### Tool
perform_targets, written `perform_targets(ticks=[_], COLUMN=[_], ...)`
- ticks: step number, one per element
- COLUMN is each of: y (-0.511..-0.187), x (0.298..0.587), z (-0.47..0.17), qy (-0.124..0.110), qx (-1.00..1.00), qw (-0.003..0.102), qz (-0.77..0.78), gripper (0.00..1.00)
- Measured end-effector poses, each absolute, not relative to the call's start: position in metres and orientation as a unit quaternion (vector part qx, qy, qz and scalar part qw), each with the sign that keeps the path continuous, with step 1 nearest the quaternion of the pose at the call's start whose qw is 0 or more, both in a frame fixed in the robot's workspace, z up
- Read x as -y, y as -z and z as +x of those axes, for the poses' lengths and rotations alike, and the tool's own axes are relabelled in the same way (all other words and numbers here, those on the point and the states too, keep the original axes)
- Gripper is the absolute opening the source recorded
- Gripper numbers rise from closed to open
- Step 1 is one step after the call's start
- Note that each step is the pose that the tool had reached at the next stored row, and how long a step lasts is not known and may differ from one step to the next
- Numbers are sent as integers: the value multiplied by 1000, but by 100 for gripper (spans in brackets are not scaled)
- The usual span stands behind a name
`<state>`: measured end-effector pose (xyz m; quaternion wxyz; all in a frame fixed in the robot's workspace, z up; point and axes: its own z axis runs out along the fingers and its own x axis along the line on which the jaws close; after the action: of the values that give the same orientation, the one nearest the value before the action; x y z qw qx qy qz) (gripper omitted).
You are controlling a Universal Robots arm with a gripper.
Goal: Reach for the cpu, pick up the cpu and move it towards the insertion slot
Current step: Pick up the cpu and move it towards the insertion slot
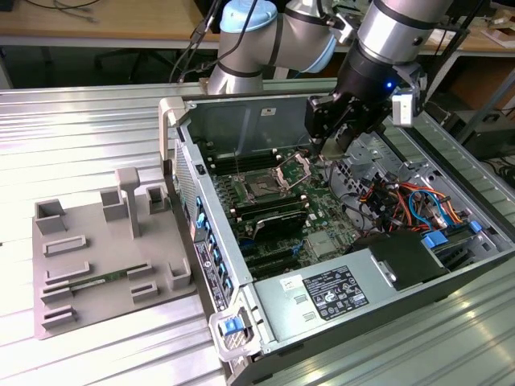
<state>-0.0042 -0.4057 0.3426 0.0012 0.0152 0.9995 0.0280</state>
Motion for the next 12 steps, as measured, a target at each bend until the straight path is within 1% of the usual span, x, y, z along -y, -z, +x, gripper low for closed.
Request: perform_targets(ticks=[12], y=[-339], x=[404], z=[-4], qy=[-28], qx=[-999], qw=[1], qz=[15], gripper=[55])
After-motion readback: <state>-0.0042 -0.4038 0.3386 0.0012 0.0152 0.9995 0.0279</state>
